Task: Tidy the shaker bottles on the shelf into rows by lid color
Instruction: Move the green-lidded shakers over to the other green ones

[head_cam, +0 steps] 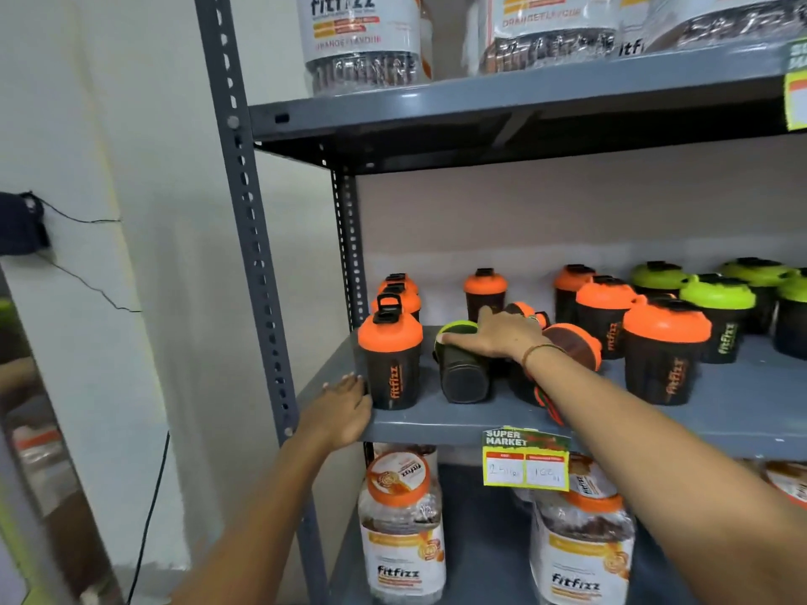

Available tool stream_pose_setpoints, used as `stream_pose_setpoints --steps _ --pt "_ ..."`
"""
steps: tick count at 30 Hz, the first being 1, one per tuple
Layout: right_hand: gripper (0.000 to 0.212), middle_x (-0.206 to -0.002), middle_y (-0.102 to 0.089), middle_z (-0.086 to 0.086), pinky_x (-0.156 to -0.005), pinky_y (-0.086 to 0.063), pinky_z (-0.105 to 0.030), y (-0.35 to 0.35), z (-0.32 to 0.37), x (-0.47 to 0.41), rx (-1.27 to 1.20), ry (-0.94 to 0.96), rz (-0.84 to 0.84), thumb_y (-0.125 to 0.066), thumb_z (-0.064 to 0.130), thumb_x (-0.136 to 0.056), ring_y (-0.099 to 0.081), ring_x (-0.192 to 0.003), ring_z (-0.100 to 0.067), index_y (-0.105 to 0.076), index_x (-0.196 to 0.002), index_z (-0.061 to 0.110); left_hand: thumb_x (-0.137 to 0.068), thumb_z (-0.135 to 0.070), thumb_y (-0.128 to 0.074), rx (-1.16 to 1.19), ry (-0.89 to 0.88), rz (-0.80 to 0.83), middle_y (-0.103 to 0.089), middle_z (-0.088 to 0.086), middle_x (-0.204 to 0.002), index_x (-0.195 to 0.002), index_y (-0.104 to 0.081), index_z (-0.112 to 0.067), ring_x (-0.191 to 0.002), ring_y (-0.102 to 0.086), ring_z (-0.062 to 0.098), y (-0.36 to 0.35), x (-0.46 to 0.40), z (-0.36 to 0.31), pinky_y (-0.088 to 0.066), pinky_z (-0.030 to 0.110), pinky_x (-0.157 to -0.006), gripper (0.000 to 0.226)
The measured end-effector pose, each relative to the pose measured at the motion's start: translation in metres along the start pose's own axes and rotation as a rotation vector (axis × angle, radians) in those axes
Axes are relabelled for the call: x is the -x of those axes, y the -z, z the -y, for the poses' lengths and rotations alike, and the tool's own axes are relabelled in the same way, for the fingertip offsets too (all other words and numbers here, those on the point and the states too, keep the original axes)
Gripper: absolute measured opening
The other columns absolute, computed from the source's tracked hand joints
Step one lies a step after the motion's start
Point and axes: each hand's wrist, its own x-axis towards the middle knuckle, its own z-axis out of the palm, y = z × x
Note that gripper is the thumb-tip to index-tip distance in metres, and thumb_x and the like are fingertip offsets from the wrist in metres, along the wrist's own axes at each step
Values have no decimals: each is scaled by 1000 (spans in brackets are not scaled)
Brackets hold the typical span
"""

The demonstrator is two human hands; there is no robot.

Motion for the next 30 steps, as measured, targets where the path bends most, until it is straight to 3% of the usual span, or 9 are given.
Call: stream_pose_setpoints --steps 4,12,15,18,24,26,30 --pt "116 -148 -50 -16 -114 -27 -51 -6 11 0 -44 -27 55 -40 94 -67 -43 -138 -39 -31 -152 15 -104 -34 -17 -22 -6 -21 -16 10 -161 -154 -17 -12 -149 -13 19 -4 0 3 -7 41 -120 54" --pt "108 -136 -59 -15 -109 -35 -49 -7 20 1 -160 -47 4 -51 86 -67 -52 -129 -39 -34 -145 13 -103 -35 -17 -25 -15 -32 -18 9 -161 -154 -18 -13 -149 -15 20 -5 0 5 -8 40 -122 55" --pt "108 -127 -63 -15 -90 -44 -44 0 16 7 -234 -29 -124 -48 88 -64 -58 -119 -38 -36 -142 14 -103 -34 -17 -29 -17 -37 -18 9 -161 -153 -19 -12 -148 -16 20 -5 0 5 -9 41 -121 55" --pt "98 -122 -64 -17 -76 -40 -40 10 9 16 -388 -23 -308 -53 86 -60 -59 -114 -41 -42 -128 16 -103 -34 -16 -31 -18 -34 -18 9 -161 -153 -18 -12 -148 -16 20 -6 0 5 -9 40 -121 55" --pt "105 -125 -66 -12 -85 -47 -36 46 -25 49 -690 -35 -651 -59 81 -58 -61 -115 -36 -36 -143 24 -103 -34 -15 -57 -12 -32 -18 10 -161 -153 -19 -14 -148 -17 20 -7 -3 5 -10 42 -121 54" --pt "98 -120 -67 -8 -82 -47 -34 59 -46 63 -760 -36 -777 -62 78 -59 -63 -112 -33 -43 -136 22 -103 -34 -15 -59 -10 -38 -19 9 -161 -153 -19 -14 -148 -18 21 -9 -3 6 -10 42 -121 54" --pt "86 -115 -67 -10 -91 -51 -46 84 -100 88 -849 -64 -1018 -71 71 -60 -63 -107 -31 -53 -120 12 -103 -35 -16 -63 -14 -50 -20 10 -161 -153 -20 -15 -148 -20 21 -9 -3 6 -12 41 -121 54"
